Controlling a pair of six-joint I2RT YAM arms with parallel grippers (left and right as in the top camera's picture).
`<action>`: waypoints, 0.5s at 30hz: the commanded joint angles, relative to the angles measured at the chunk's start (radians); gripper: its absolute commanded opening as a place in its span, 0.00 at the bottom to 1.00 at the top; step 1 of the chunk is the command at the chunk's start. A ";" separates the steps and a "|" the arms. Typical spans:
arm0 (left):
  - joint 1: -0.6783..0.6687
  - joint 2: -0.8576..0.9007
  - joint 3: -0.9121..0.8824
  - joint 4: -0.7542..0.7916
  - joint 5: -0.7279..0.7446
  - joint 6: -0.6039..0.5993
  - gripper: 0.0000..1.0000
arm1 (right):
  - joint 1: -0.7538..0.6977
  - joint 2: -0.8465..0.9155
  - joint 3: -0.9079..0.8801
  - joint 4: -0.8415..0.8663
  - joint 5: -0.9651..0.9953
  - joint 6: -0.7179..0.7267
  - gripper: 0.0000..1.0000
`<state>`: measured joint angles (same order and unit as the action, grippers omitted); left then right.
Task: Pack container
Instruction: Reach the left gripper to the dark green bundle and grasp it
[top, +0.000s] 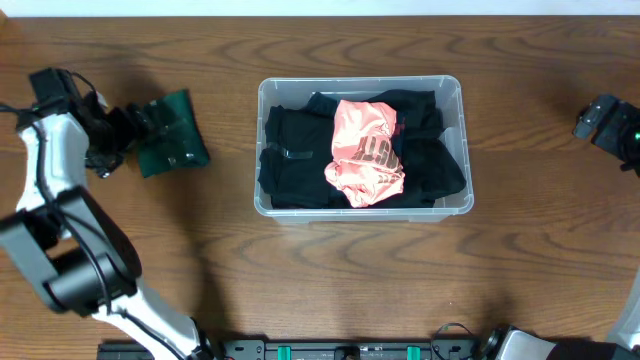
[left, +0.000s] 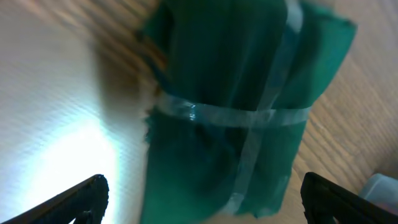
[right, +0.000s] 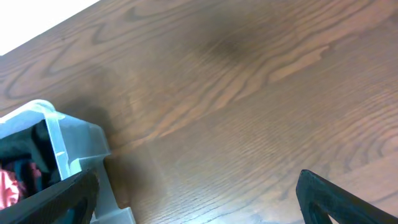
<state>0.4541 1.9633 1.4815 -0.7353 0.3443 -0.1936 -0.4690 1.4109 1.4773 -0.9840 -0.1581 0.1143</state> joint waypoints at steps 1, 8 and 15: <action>-0.004 0.079 0.002 0.017 0.102 0.032 0.99 | 0.006 0.003 0.000 -0.003 -0.008 0.011 0.99; -0.009 0.181 0.002 0.041 0.105 0.032 0.98 | 0.006 0.003 0.000 -0.005 -0.008 0.011 0.99; -0.009 0.161 0.002 0.041 0.253 0.044 0.25 | 0.006 0.003 0.000 -0.004 -0.012 0.011 0.99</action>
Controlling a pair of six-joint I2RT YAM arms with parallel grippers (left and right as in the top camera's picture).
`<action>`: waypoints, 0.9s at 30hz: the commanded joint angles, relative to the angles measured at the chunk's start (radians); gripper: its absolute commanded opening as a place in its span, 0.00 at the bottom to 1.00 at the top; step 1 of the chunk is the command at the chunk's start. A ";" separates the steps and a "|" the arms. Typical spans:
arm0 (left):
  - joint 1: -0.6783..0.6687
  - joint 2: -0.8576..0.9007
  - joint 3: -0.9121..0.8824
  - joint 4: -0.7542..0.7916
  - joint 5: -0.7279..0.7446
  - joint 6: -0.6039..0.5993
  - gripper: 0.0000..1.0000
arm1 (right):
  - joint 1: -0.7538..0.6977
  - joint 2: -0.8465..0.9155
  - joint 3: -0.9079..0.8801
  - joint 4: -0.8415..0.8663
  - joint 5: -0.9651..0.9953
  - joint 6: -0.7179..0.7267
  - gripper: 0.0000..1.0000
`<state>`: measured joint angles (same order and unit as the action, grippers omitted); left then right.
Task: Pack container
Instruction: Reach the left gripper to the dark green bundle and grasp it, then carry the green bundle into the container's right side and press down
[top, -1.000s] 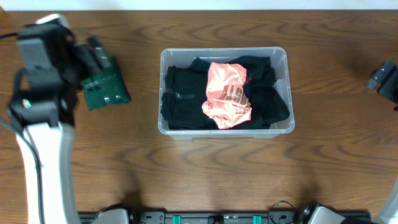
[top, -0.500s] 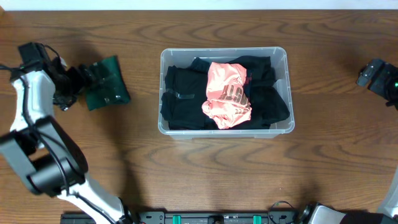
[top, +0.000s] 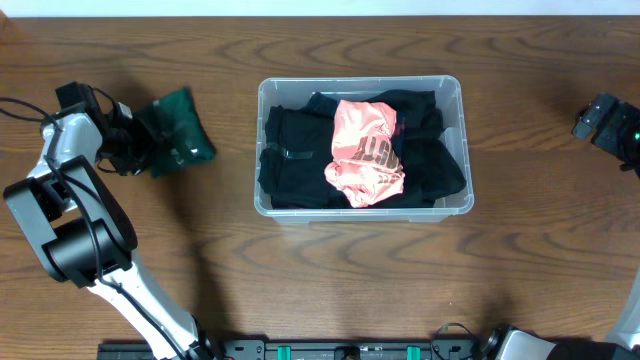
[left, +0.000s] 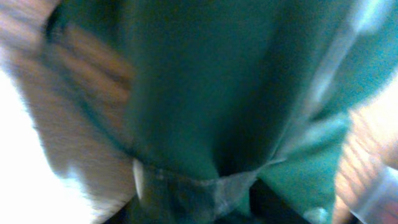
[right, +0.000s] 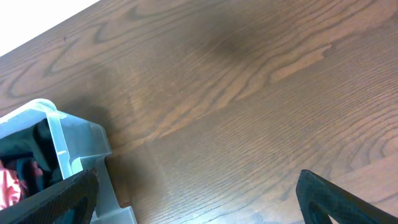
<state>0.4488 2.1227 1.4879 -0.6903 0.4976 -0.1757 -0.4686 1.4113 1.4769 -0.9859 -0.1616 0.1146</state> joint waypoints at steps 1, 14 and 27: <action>-0.003 -0.014 -0.004 -0.005 0.130 0.026 0.19 | 0.005 0.003 0.000 -0.002 -0.012 0.011 0.99; -0.138 -0.575 -0.004 -0.095 0.282 0.026 0.06 | 0.005 0.003 0.000 -0.002 -0.030 0.011 0.99; -0.945 -0.718 -0.010 -0.023 -0.213 -0.135 0.06 | 0.005 0.003 0.000 -0.002 -0.031 0.011 0.99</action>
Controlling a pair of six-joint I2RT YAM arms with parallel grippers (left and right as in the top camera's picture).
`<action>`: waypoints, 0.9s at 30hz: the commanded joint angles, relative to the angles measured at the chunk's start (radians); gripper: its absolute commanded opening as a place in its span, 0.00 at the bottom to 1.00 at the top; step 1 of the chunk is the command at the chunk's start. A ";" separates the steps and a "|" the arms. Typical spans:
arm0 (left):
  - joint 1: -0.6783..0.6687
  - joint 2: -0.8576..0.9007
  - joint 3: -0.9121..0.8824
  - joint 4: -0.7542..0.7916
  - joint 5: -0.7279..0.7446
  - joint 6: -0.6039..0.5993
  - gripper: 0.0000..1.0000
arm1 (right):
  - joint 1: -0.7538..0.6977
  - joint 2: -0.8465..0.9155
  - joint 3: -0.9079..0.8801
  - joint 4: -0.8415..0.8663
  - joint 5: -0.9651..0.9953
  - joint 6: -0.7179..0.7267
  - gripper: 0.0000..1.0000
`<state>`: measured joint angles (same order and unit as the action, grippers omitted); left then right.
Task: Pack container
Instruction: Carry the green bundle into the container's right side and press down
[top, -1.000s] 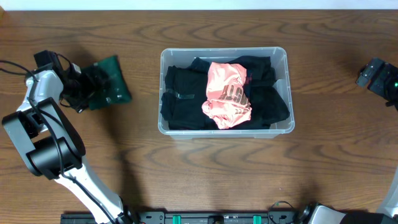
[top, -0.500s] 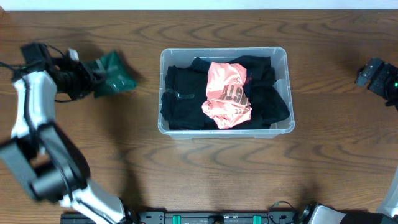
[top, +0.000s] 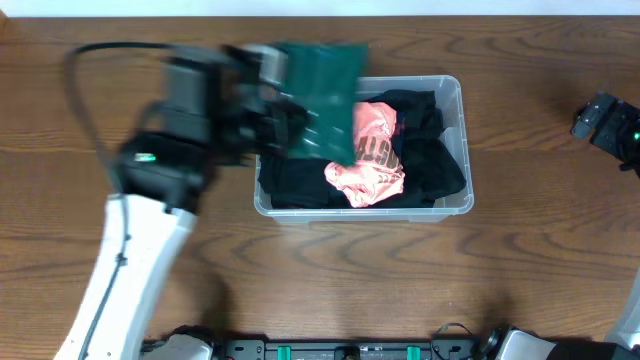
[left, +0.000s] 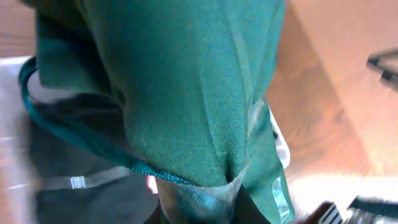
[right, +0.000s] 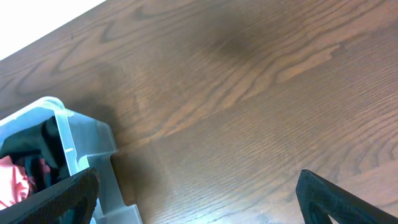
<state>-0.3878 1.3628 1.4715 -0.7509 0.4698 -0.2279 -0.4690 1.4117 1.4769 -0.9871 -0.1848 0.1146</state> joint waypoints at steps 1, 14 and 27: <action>-0.154 0.064 0.005 0.068 -0.191 -0.101 0.06 | 0.006 0.003 0.000 -0.001 -0.008 0.011 0.99; -0.385 0.434 0.005 0.344 -0.250 -0.362 0.06 | 0.006 0.003 0.000 -0.002 -0.025 0.011 0.99; -0.351 0.436 0.021 0.353 -0.261 -0.231 0.69 | 0.006 0.003 0.000 -0.001 -0.031 0.011 0.99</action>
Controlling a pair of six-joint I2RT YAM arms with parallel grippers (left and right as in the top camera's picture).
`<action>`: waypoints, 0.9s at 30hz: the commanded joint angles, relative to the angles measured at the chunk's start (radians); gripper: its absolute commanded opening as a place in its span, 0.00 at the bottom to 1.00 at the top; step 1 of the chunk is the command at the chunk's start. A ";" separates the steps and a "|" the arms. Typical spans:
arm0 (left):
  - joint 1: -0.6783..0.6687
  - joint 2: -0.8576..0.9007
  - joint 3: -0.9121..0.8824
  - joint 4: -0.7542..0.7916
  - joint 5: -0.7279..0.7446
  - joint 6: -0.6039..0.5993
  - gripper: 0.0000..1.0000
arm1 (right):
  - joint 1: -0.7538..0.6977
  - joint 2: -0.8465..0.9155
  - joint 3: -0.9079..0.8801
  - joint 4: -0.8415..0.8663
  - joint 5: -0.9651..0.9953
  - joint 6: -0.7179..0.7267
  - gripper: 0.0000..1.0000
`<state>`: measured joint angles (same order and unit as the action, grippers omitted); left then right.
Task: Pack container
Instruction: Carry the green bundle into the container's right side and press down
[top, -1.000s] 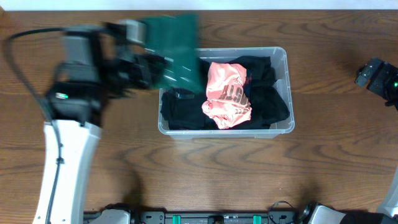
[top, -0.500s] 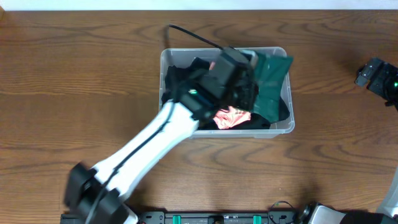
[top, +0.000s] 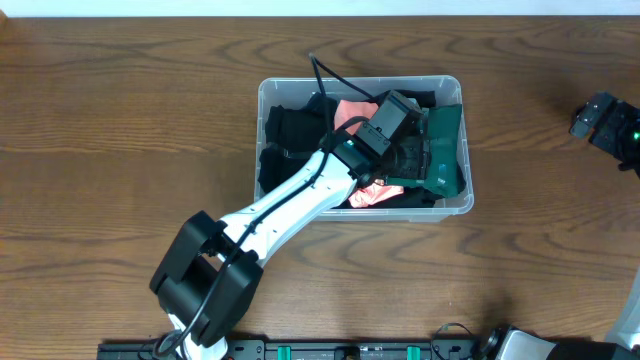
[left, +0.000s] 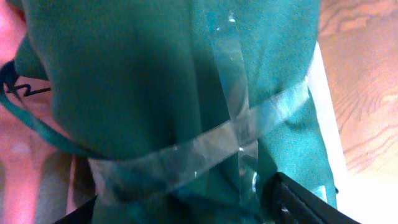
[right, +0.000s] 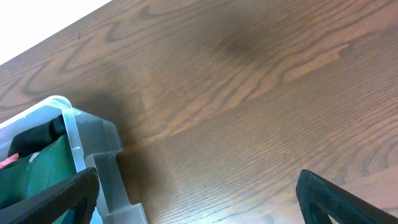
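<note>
A clear plastic container (top: 262, 150) stands mid-table, filled with black clothes (top: 285, 150) and a pink garment (top: 352, 110). A dark green folded cloth bundle (top: 445, 150), bound with clear tape, lies at the container's right end. In the left wrist view the green bundle (left: 155, 81) fills the frame. My left gripper (top: 405, 155) reaches into the container just left of the bundle, its fingers spread open on either side of the cloth (left: 186, 214). My right gripper (top: 600, 122) hovers open at the table's far right, with nothing between its fingers (right: 196, 196).
The wooden table (top: 120, 120) surrounds the container. The right wrist view shows the container's corner (right: 93, 137) at lower left, green cloth showing inside it. The left arm's cable (top: 325, 80) arches over the container's back rim.
The left gripper was holding the green bundle in the air over the container's left half. Now the bundle lies at the right end inside, and the fingers stand apart around it.
The green bundle lay on the table at the far left with the left gripper open beside it. Then the gripper was shut on it there. It later held the bundle above the container. Now the bundle rests inside. The right arm stayed put.
</note>
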<state>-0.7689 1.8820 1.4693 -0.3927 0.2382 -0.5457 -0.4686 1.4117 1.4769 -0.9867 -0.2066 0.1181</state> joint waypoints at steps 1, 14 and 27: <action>0.037 -0.119 0.025 -0.006 -0.071 0.113 0.70 | 0.006 0.003 0.000 -0.002 -0.009 0.007 0.99; 0.016 -0.109 0.024 -0.013 -0.060 0.261 0.09 | 0.068 0.003 0.000 0.004 0.001 -0.023 0.99; 0.040 0.039 0.069 -0.151 -0.003 0.332 0.40 | 0.078 0.003 0.000 0.006 0.007 -0.042 0.99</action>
<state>-0.7776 1.9629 1.5177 -0.4744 0.2520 -0.2638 -0.4046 1.4117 1.4769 -0.9825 -0.2054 0.1001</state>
